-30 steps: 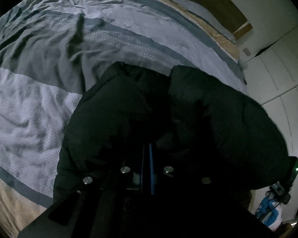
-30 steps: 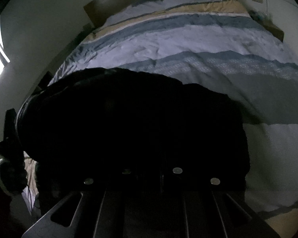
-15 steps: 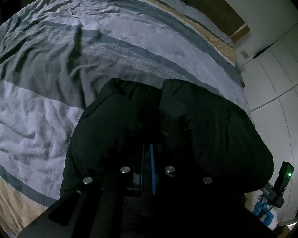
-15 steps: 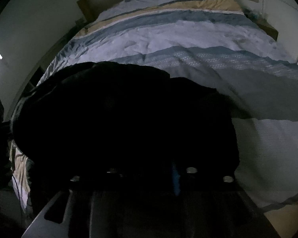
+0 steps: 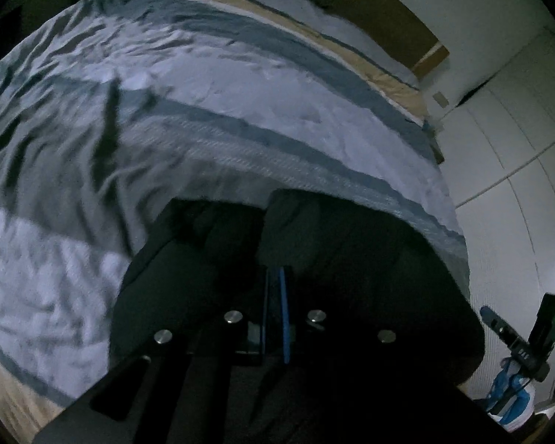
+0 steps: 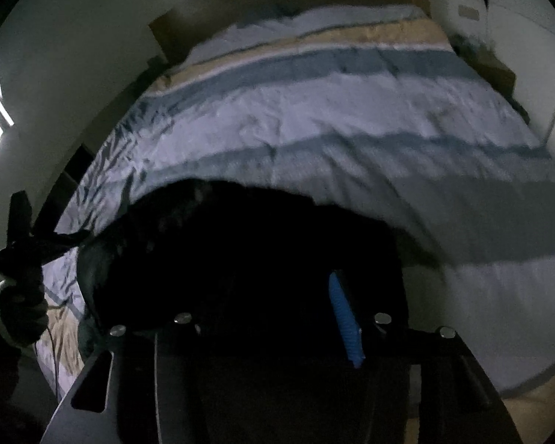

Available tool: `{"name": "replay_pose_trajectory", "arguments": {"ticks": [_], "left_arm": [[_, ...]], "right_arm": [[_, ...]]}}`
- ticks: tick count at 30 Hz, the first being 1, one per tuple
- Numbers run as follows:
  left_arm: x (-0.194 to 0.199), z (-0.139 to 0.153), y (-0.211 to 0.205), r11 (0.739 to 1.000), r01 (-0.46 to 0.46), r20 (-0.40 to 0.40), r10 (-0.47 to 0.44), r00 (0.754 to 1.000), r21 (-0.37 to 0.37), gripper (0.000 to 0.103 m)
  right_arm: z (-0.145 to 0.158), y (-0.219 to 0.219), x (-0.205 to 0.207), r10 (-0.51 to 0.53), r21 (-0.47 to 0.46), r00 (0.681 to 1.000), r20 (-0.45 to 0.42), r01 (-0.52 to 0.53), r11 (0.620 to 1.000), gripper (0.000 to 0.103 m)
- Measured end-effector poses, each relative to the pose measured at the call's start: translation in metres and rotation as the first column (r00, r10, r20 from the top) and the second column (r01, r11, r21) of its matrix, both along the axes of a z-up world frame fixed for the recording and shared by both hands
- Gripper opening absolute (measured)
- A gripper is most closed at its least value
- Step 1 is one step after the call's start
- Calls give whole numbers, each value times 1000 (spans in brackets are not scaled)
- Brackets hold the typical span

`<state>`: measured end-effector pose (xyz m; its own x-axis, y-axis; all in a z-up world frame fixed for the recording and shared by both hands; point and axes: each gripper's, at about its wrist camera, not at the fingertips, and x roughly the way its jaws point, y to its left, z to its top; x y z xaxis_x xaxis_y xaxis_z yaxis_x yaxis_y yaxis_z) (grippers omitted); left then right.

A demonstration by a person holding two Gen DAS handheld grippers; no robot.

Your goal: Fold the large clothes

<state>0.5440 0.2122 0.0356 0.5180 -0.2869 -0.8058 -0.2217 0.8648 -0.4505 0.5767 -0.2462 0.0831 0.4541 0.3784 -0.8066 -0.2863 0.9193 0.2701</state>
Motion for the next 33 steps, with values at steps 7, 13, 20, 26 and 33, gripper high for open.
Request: {"name": "replay_pose_trajectory", "arguments": {"ticks": [7,13,20,26,33], "left_arm": [[45,-2,-35,997,72,25,-72,997,-7,6],[66,-12,-65,992,128,28,-129,991,4,6],[42,-62,-95,981,194,-62,-193,979,15,6],[7,-90,-107,976,218,-115,-215,970,15,6],[-14,-109,-114,972,230,-149,-220,964,55,6]], "right_arm": [[-9,52,37,88,-6,996,12,-88,996,58],[-13,94,45,178,-12,983,36,-178,984,59],[-56,111,26,250,-99,968,-39,-252,963,59],[-84,95,-4,245,-114,965,-95,-255,960,59],[-109,86,-35,254,-170,963,-92,-267,949,60]]}}
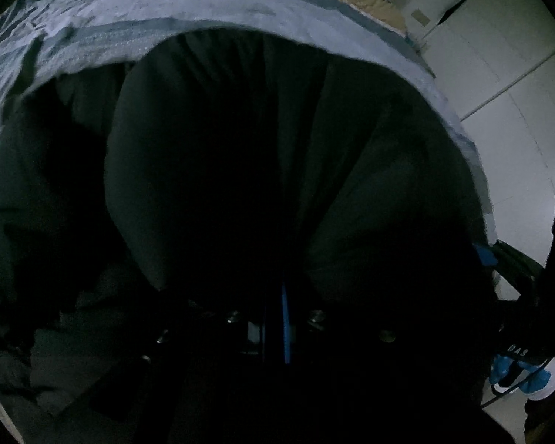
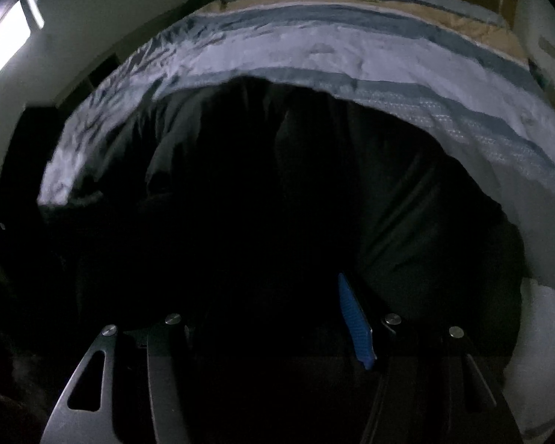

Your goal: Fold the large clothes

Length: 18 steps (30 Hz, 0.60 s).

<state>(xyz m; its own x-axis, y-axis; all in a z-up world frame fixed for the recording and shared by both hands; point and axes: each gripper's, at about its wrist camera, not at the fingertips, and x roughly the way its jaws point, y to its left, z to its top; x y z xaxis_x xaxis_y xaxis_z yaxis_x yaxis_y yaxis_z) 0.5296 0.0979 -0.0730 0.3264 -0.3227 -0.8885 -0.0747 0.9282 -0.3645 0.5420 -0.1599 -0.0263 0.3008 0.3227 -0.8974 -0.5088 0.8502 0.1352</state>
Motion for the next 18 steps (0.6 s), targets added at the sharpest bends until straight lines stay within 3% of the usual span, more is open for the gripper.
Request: {"name": "replay_pose_trajectory", "arguments": {"ticks": [10,15,18], "left_arm": [[1,-28,-15,995,33,0,-33,999,94,6],[-1,-11,-8,996,45,-23,-43,999,79,6],[-7,13,-8,995,57,9,-58,998,88,6]], "right_arm": [[-33,1,12,-27,-23,999,-20,27,999,60],[-13,0,9,-37,-27,998,-42,36,999,60],[7,-3,4,-41,-11,999,-28,40,999,60]]}}
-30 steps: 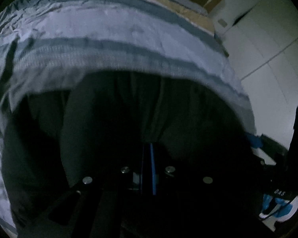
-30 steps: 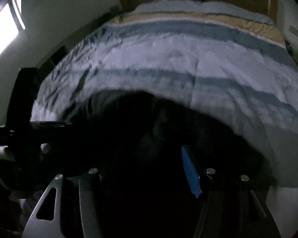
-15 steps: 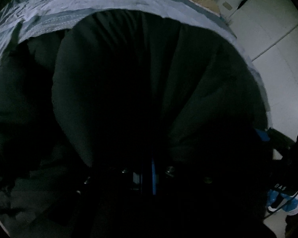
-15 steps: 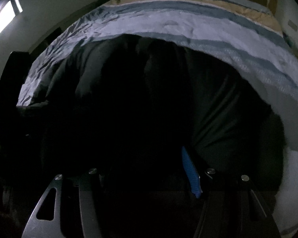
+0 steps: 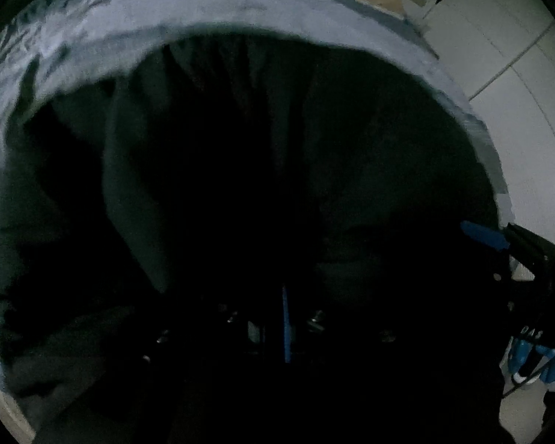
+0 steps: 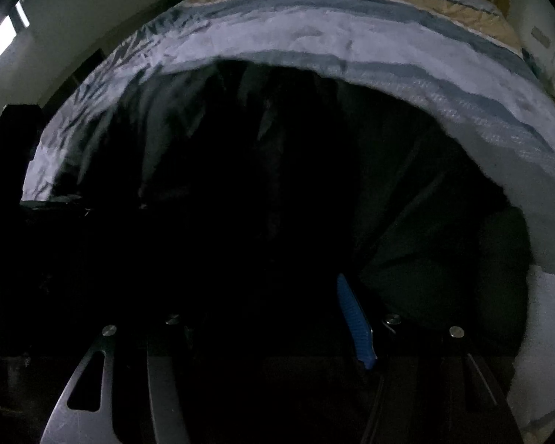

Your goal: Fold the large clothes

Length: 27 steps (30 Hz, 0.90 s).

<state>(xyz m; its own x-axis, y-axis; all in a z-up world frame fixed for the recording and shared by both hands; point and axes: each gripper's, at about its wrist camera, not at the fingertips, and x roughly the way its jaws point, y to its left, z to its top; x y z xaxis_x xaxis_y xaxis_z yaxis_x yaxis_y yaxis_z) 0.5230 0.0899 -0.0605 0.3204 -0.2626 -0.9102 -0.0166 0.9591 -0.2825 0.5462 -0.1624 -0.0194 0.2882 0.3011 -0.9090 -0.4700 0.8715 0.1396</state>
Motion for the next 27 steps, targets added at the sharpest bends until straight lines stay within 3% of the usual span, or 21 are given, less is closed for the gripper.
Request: {"name": "replay_pose_trajectory", "arguments": {"ticks": [4,9,13,19,27], "left_arm": [[-5,37,-5,1000,24,85,-22,996,-19,6],[15,58,-24,998,57,140,-51,989,-41,6],[24,33,-48,995,97,88,-94,992,-33,7],[22,-17,-50,996,71,15,-70,997,-45,7],[24,-34,-61,997,81,45,-81,996,15,6]], "right_arm": [[33,-8,-2,0,18,997,71,-1,1000,60],[53,-13,8,-25,24,990,138,22,999,60],[30,-19,18,-40,-22,993,113,43,999,60],[-18,-32,13,-45,-48,997,67,49,998,60],[-42,-27,19,-53,-54,996,68,57,997,63]]}}
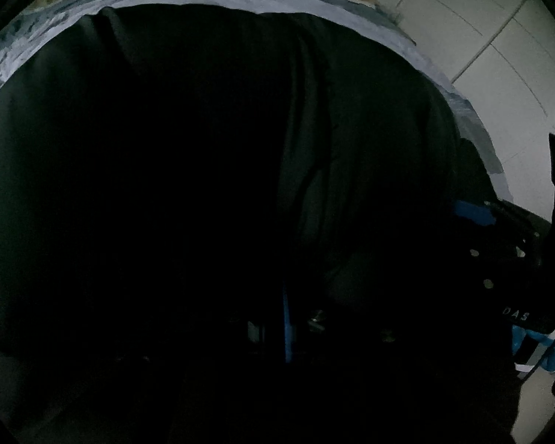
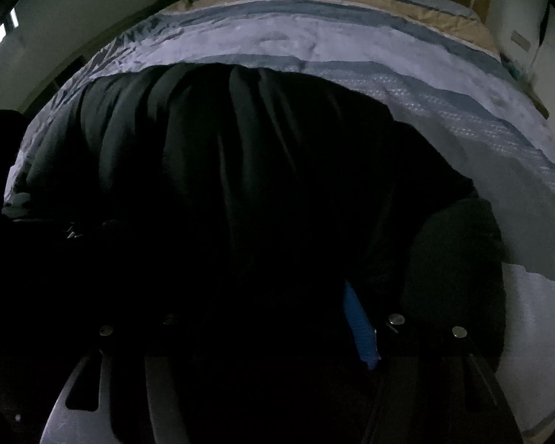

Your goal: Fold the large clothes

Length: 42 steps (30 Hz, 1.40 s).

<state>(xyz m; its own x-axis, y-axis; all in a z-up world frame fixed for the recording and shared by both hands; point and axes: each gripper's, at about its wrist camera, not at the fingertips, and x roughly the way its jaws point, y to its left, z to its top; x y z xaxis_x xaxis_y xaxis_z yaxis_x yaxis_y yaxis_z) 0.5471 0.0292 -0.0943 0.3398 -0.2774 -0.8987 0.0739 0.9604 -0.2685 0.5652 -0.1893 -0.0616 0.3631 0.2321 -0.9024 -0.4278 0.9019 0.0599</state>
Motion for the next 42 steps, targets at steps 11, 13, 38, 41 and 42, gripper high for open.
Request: {"name": "replay_pose_trajectory", "arguments": {"ticks": [11,13,38,41,42], "left_arm": [[-29,50,-11,994,-25,83,16,996,106,7],[-38,59,-11,994,-38,87,29,996,104,7],[-111,169,-13,969,-112,179,73,981,218,42],[-119,181,-10,965,-119,191,74,979,232,42],[-122,184,-9,963,-120,194,74,978,240,42]], "right_arm": [[35,8,-21,-33,-38,999,36,35,999,63],[37,3,-29,-47,-34,998,32,48,998,63],[109,-45,-120,-114,29,993,21,114,993,75],[117,-50,-125,-124,35,992,18,124,992,76],[120,-52,-127,-127,35,992,18,126,991,76]]}}
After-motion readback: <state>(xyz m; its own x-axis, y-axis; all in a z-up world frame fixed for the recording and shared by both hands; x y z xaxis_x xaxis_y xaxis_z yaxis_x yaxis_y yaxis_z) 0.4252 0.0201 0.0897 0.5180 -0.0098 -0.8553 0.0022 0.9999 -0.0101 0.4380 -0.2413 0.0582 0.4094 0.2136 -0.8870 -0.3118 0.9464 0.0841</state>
